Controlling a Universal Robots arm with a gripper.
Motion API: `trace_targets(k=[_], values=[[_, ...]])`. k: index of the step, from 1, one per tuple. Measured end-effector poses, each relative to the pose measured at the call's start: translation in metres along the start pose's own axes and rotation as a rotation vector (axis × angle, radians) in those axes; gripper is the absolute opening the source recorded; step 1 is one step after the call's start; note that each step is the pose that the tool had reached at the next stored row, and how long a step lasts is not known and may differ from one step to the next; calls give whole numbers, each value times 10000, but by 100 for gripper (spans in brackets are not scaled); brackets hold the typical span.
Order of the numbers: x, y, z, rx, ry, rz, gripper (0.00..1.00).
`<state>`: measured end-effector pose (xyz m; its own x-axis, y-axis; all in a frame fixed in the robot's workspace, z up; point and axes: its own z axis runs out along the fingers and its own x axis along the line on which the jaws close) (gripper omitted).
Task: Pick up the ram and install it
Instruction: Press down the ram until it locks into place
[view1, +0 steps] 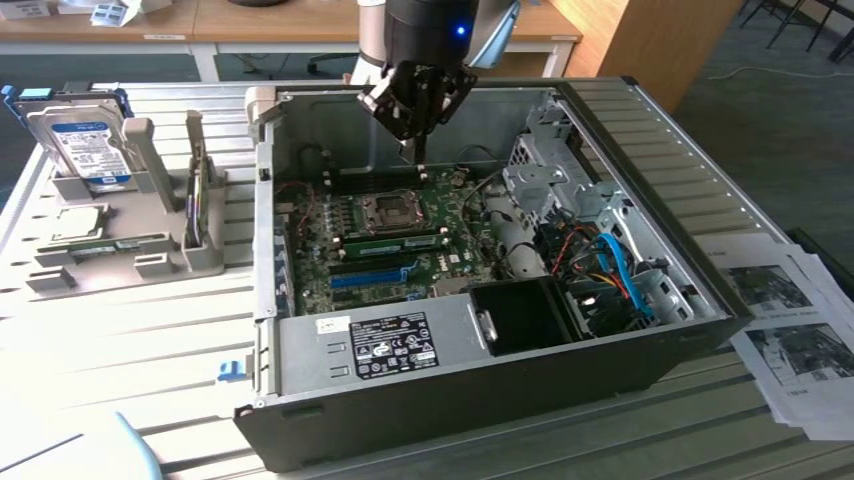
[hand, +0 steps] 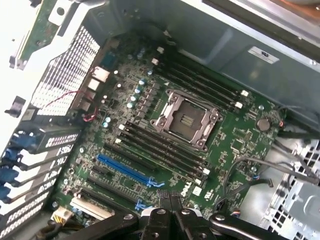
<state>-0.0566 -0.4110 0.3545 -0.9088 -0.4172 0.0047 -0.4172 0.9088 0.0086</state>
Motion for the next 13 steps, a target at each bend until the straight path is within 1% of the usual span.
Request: trace_targets(k=[13], values=[[0, 0, 5, -7, -13, 1484, 9]])
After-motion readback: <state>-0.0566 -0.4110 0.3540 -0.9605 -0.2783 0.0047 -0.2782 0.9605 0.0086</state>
